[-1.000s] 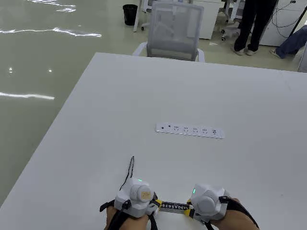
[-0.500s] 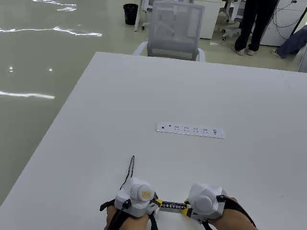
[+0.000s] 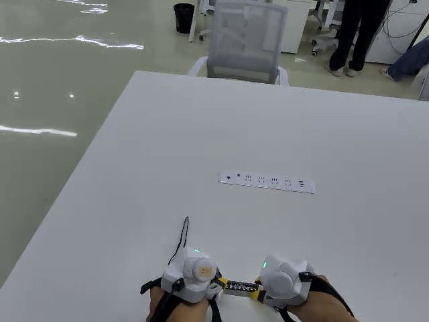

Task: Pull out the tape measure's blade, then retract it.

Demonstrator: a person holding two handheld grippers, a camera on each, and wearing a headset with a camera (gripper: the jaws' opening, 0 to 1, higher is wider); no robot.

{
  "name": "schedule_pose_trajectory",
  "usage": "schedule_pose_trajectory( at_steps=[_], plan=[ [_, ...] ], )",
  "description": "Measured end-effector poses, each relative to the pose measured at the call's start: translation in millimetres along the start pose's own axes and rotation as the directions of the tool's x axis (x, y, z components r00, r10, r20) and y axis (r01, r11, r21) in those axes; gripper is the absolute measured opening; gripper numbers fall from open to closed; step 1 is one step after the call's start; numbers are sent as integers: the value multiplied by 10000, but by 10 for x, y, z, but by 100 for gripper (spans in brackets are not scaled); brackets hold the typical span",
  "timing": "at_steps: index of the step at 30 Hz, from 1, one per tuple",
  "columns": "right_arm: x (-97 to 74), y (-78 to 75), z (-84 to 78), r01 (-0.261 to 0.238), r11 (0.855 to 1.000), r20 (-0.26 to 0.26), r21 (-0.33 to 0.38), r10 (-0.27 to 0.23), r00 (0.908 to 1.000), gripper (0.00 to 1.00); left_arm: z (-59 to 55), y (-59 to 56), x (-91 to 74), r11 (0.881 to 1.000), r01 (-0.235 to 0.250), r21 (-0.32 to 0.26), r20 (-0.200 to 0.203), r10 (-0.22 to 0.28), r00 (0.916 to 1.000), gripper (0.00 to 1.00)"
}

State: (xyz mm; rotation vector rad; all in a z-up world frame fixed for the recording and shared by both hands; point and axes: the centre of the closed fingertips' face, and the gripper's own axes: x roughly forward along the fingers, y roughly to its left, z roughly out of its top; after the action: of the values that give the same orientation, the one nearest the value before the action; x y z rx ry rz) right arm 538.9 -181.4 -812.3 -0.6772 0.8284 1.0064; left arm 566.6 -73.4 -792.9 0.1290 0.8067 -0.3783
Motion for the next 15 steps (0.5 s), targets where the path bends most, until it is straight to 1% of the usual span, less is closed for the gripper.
schedule_pose_trajectory(
  at_steps=[15],
  plan=[
    [60, 33, 71, -55, 10000, 13, 12, 55, 10000, 13, 1, 2, 4, 10000, -6, 2, 9, 6, 10000, 62]
  ],
)
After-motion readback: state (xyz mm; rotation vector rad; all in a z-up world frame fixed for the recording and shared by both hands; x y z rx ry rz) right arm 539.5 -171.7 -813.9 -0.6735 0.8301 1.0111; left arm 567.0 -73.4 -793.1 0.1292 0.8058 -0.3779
